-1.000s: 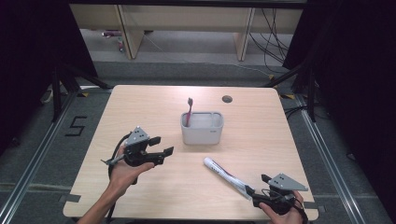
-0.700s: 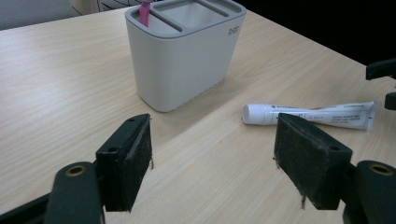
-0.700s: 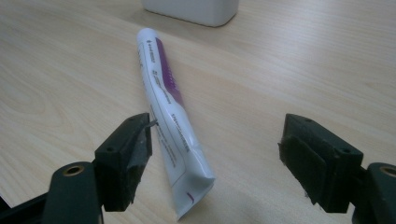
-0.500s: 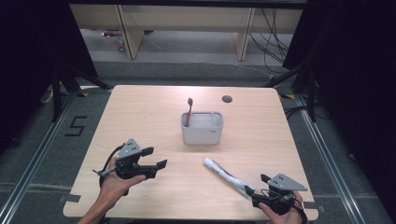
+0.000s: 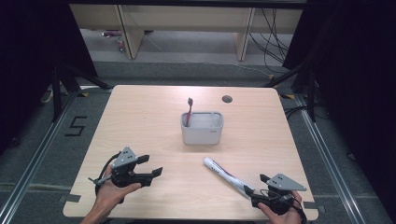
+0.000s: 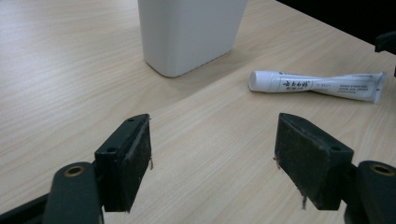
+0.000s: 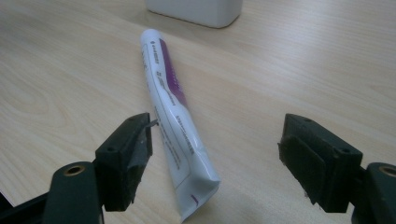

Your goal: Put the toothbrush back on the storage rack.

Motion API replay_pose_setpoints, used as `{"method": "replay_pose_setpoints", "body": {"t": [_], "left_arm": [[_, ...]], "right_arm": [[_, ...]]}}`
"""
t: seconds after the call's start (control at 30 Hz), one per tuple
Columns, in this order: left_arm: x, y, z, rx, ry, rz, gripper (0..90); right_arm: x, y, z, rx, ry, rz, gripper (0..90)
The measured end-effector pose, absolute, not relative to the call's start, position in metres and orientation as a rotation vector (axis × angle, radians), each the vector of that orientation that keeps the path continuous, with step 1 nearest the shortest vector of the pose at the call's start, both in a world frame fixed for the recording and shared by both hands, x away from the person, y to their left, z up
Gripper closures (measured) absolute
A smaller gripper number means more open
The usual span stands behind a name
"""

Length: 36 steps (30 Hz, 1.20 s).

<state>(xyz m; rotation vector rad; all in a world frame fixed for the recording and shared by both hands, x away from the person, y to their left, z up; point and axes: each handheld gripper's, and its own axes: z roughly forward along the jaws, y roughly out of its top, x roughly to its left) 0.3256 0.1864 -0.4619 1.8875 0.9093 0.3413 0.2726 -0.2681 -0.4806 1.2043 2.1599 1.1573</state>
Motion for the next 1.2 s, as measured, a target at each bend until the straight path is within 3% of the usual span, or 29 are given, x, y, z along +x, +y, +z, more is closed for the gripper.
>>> {"method": "replay_pose_setpoints", "body": {"t": [0.67,1.2], "left_arm": [[0.304,0.202,-0.482,1.936,0.927,0.313,26.7],[0.283,0.207,-0.496,1.986,0.917,0.294,26.7]], "right_arm": [[0.272,-0.262,-0.479,1.194,2.167,1.2,26.4],[0.274,-0.247,-0.476,1.199,2.205,1.264,33.3]]}}
